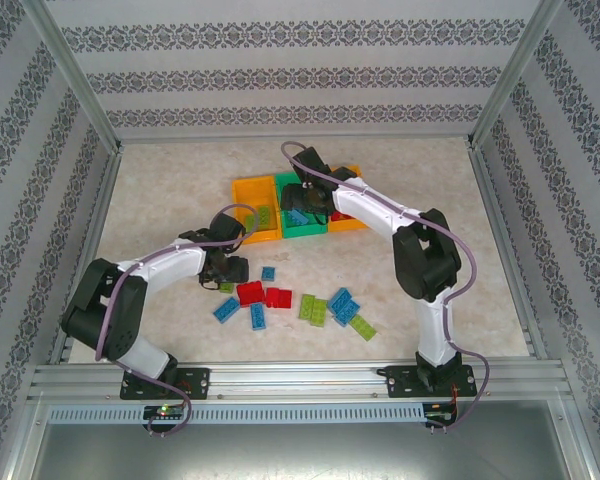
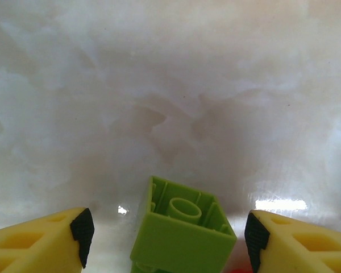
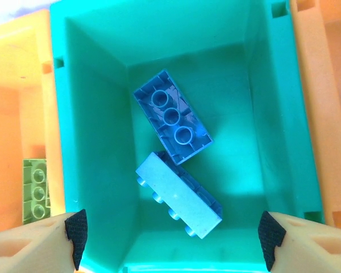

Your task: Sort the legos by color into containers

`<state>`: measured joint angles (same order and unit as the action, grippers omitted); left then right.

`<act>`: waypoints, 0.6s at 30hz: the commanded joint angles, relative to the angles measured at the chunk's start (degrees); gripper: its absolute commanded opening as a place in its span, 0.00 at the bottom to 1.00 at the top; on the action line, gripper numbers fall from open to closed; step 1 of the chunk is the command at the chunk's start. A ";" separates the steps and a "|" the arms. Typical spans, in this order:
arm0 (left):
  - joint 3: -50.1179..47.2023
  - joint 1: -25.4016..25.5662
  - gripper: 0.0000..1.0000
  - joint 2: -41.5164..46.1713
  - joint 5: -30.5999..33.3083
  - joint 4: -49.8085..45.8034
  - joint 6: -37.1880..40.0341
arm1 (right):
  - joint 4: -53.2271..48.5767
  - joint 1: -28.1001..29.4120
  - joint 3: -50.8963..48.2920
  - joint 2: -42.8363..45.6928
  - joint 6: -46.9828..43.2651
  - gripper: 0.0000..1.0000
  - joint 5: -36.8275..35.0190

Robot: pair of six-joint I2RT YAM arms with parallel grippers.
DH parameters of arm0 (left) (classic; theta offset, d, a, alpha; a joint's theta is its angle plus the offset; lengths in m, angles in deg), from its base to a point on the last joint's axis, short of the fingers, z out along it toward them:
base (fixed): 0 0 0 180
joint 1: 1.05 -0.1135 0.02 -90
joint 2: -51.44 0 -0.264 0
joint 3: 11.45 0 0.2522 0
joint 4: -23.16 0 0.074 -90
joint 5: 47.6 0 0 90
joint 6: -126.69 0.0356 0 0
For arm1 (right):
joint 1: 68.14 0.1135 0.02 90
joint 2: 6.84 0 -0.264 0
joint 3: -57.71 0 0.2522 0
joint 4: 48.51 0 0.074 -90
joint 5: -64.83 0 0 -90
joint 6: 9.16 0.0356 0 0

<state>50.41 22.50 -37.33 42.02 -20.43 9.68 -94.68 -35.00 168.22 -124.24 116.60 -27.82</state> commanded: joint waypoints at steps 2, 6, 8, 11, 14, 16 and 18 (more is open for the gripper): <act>2.07 0.37 0.67 -1.37 -0.10 1.39 1.47 | 0.42 0.03 -2.06 4.75 0.17 0.82 -0.30; 2.93 0.29 0.61 -2.06 0.21 1.35 2.12 | 0.84 0.11 -4.75 7.27 0.36 0.82 -0.43; 3.15 0.27 0.56 -2.48 0.38 1.33 2.44 | 0.87 0.20 -6.20 8.77 0.27 0.82 -0.58; 3.33 0.35 0.50 -2.98 0.22 1.39 2.66 | 0.85 0.04 -8.76 11.10 0.03 0.83 -1.43; 3.07 0.36 0.44 -3.09 -0.04 1.44 2.44 | 0.57 -0.50 -11.78 13.54 0.13 0.83 -2.27; 2.90 0.28 0.40 -2.98 -0.07 1.44 2.31 | 0.72 -1.02 -14.23 15.33 0.18 0.83 -2.70; 2.69 0.36 0.36 -2.69 0.02 1.52 2.15 | 0.70 -1.58 -16.56 17.24 0.20 0.84 -3.37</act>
<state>52.49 22.57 -40.02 41.98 -19.62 11.35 -93.72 -35.46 154.28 -110.27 116.63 -28.96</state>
